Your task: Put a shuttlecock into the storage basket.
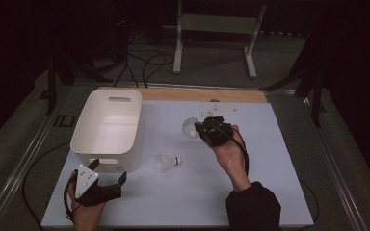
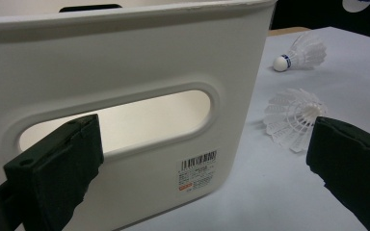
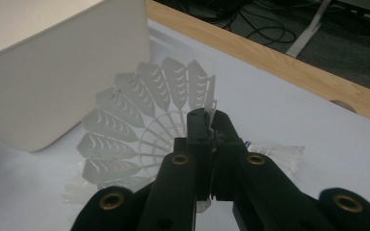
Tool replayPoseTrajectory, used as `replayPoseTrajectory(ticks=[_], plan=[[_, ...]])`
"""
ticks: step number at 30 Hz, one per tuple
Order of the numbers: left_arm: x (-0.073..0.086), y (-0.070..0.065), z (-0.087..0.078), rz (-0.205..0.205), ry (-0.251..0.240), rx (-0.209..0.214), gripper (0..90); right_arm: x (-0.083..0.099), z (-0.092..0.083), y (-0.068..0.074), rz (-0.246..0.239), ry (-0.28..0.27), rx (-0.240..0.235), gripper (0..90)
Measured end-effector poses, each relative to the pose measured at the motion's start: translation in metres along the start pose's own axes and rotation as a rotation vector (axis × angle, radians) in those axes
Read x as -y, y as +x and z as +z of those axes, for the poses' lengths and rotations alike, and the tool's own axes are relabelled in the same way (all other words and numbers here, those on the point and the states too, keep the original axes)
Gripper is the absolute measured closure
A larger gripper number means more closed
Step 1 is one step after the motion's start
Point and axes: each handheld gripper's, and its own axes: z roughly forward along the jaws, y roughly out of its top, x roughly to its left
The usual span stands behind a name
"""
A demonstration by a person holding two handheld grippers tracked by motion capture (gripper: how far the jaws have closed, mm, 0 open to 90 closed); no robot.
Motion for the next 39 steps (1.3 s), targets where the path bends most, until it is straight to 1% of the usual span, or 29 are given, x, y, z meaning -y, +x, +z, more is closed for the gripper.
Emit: replayPoseTrajectory(ticks=[7,14,25,39], plan=[[0.000,0.000,0.000,0.000,0.000,0.000,0.0,-0.002,0.003,0.001,0.009,-0.001,-0.006,88.9],[0.000,0.000,0.000,0.001,0.000,0.000,0.0,-0.005,0.005,0.003,0.004,-0.006,-0.012,88.9],[0.000,0.000,0.000,0.001,0.000,0.000,0.0,-0.010,0.008,0.007,0.014,-0.007,-0.021,88.9],[0.000,0.000,0.000,0.002,0.001,0.000,0.0,-0.017,0.011,0.011,0.005,-0.012,-0.031,88.9]])
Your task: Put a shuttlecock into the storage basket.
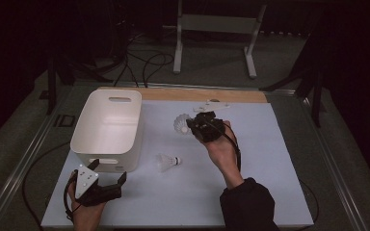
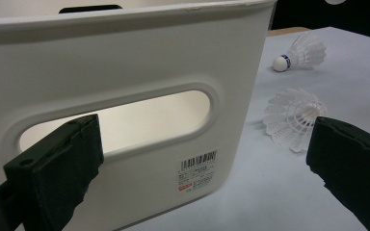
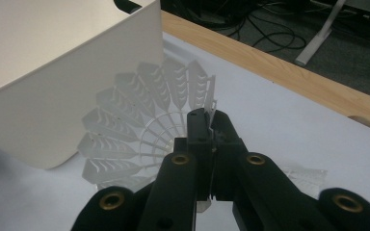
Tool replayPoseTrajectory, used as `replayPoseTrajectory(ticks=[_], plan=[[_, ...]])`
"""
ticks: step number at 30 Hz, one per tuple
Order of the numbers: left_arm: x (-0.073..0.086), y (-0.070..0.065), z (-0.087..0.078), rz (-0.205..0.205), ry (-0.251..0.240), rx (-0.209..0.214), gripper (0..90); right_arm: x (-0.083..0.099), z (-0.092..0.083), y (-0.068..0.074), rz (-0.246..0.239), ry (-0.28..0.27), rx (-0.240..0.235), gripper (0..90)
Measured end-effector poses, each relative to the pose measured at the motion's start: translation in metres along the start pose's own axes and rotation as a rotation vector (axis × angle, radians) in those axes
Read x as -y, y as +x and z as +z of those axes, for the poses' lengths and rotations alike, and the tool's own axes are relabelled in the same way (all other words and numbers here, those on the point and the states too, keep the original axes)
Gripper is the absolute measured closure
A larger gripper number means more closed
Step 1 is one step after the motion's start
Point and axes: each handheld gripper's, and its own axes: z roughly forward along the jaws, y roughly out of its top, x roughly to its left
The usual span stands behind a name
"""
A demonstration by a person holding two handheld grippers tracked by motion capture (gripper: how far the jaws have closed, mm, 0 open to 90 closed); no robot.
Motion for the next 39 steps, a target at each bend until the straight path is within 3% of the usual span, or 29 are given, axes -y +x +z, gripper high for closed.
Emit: replayPoseTrajectory(ticks=[28,39], plan=[[0.000,0.000,0.000,0.000,-0.001,0.001,0.0,-0.015,0.009,0.010,-0.024,-0.005,-0.006,88.9],[0.000,0.000,0.000,0.000,-0.001,0.001,0.0,-0.019,0.014,0.010,-0.008,-0.010,-0.018,88.8]])
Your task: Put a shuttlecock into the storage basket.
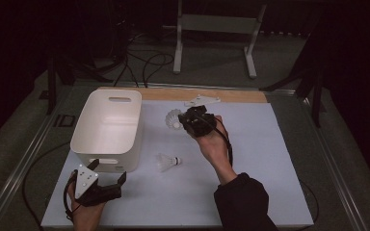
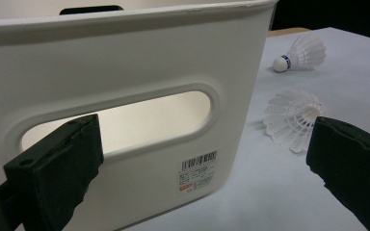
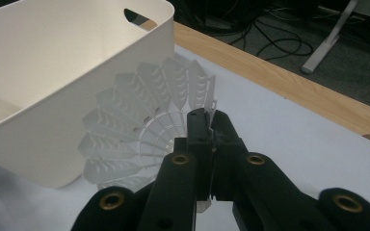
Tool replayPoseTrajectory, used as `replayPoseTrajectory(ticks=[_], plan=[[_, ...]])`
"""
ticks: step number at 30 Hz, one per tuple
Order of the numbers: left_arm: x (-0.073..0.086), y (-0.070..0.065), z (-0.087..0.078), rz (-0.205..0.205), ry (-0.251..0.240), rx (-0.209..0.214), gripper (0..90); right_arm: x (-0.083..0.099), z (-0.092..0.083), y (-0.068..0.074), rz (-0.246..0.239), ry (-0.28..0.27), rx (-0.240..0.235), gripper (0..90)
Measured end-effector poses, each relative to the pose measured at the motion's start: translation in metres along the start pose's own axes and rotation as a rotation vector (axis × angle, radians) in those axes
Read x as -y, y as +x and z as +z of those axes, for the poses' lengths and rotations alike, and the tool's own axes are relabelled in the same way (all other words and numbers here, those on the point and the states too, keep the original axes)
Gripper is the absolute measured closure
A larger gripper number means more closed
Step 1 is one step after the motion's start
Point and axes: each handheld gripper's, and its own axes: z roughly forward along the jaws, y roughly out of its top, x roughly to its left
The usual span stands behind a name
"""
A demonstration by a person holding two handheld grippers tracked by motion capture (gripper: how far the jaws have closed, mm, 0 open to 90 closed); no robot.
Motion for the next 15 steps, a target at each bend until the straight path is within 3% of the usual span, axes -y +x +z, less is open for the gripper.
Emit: replayPoseTrajectory(ticks=[15], plan=[[-0.0001,0.0002,-0.0002,-0.001,-0.001,0.001,0.0,-0.0047,0.0080,0.0018,0.021,-0.011,-0.026,88.9]])
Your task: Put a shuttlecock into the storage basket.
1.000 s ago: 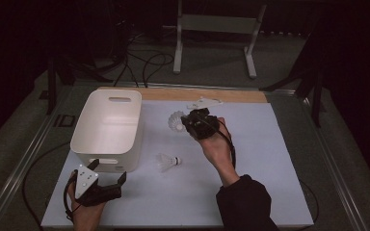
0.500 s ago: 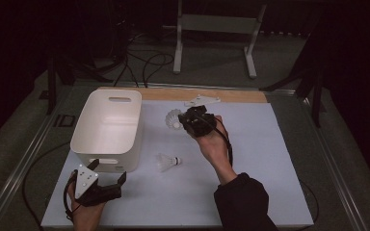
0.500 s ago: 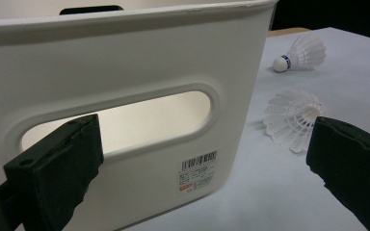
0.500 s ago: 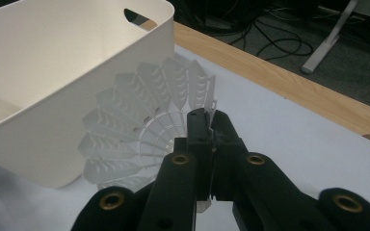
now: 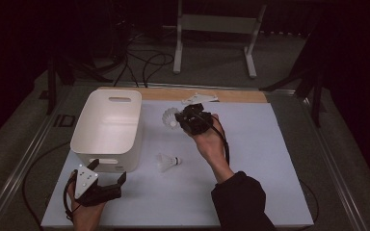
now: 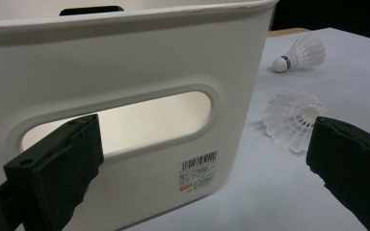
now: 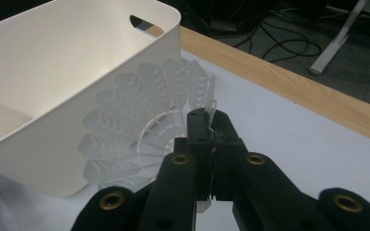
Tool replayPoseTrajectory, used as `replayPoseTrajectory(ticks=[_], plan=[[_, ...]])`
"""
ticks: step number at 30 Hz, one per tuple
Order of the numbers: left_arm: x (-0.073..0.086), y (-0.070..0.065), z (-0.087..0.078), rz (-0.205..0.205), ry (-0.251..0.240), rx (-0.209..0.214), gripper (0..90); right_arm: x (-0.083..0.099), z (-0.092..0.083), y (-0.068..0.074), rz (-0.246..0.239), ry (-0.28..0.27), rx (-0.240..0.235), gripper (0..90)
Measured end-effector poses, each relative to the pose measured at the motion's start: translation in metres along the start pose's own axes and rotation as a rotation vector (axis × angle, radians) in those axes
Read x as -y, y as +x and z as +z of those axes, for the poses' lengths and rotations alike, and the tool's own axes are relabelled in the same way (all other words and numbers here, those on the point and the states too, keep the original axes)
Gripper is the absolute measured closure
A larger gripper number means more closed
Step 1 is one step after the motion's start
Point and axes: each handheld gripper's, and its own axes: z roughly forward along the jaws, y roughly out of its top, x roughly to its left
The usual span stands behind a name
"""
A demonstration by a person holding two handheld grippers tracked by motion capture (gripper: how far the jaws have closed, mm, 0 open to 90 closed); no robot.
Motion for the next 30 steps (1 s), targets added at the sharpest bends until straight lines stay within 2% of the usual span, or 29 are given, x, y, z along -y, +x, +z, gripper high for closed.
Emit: replayPoseTrajectory(ticks=[30], plan=[[0.000,0.000,0.000,-0.001,-0.003,0.001,0.0,-0.010,0.013,0.007,0.021,-0.003,-0.026,88.9]])
